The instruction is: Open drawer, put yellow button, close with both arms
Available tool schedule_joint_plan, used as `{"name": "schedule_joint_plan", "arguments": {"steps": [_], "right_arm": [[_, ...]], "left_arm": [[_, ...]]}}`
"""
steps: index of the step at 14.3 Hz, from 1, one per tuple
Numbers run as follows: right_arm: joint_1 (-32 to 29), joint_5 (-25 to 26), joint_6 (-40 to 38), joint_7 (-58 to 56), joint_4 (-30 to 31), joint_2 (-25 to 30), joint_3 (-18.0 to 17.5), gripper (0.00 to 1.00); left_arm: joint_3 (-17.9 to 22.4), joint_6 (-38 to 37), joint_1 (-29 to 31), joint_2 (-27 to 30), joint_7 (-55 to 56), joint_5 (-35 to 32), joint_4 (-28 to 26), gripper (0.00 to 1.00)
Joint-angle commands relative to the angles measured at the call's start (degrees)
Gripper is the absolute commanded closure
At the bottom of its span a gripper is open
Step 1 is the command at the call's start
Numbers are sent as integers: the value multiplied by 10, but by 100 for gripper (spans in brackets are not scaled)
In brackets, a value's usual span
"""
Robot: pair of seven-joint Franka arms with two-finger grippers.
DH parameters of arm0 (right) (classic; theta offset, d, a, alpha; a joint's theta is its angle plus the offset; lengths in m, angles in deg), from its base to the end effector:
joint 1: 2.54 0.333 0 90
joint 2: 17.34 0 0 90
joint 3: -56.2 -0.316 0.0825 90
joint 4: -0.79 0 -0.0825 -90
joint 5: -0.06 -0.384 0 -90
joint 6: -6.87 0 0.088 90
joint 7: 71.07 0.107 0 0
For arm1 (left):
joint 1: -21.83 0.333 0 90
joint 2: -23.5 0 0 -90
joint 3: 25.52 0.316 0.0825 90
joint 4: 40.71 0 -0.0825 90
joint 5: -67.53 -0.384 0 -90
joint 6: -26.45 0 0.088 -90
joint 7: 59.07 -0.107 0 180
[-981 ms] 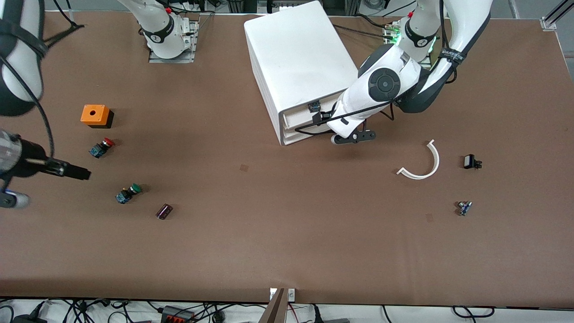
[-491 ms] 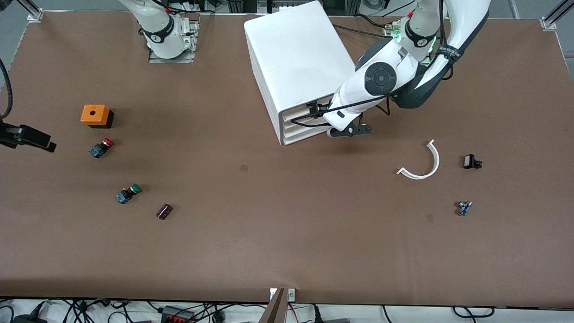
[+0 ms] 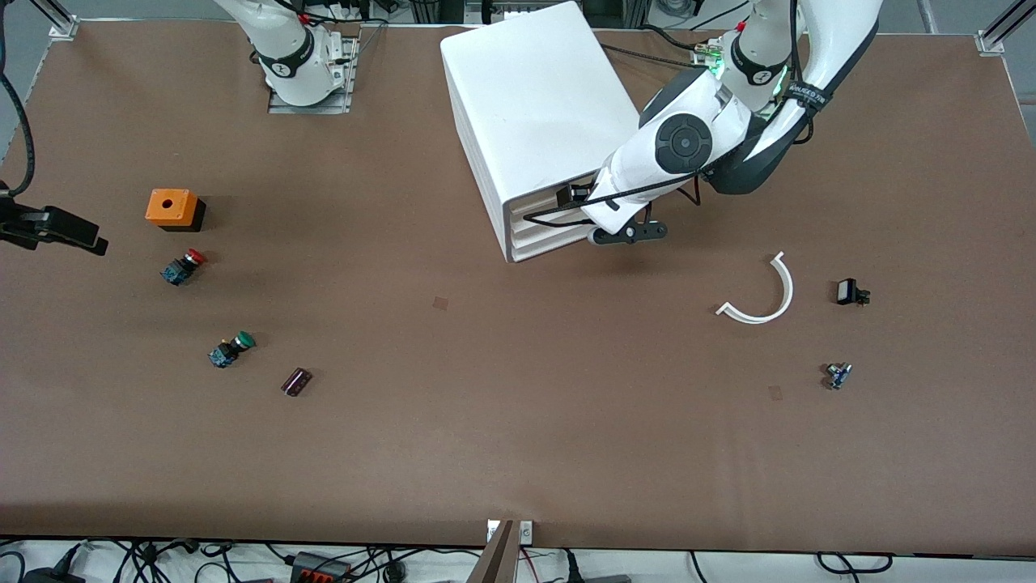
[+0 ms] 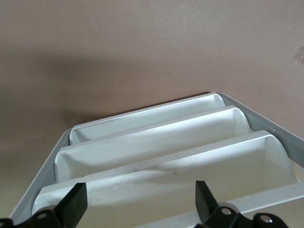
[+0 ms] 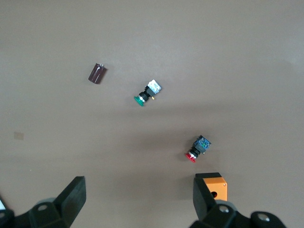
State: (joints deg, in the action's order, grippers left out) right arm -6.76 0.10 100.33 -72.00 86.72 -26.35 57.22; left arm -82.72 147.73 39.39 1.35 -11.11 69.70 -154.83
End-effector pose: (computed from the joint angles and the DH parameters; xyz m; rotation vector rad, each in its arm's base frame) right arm 0.6034 -0.0546 0.5721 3.1370 -0.1177 -0.0407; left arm 0.4643 -0.3543 0.3466 2.8990 0.2716 -0.4561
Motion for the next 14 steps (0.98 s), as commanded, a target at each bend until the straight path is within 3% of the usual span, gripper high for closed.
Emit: {"name": "schedule_joint_plan", "arguments": {"steps": [1, 3, 6, 10, 14], "right_arm": [[0, 19, 46, -2, 103, 72, -8, 0], [0, 26, 43, -3, 116, 83, -9, 0], [-3, 25, 36, -18, 114, 82, -9, 0], [-3, 20, 30, -14, 108, 82, -9, 0], [-1, 21, 20, -13, 109, 86, -8, 0]], "left_arm": [[-6, -19, 17, 11, -10, 6, 16, 0], [-3, -47, 44, 9, -21, -22, 58, 0], [-4, -86, 80, 8, -50, -155, 100, 0], [-2, -141, 139, 8, -204, -172, 164, 0], [0, -244, 187, 9, -321, -190, 254, 0]]}}
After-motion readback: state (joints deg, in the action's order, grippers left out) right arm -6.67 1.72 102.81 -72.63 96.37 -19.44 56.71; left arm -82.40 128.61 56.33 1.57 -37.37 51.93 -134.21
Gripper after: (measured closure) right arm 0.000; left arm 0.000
